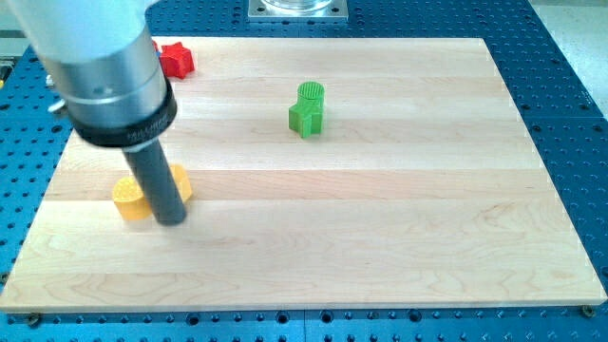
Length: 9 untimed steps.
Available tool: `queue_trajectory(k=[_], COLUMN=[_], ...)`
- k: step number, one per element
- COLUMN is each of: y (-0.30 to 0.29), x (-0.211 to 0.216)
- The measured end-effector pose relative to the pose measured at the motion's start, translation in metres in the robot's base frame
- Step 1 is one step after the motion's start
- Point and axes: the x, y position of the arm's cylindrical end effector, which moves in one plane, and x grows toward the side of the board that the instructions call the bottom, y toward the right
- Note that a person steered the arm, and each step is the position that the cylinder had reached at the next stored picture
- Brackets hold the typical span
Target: Place the hexagon at the bottom right of the red star
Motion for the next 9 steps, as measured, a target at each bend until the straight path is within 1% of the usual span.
queue_trajectory(k=[1, 2, 4, 5, 6, 7, 8, 9], y=[-0.024, -0.015, -0.012, -0.023, 0.001, 0.045, 0.014, 0.006], x=[0.01, 0.029, -0.123, -0.077, -0.079, -0.117, -0.171, -0.168])
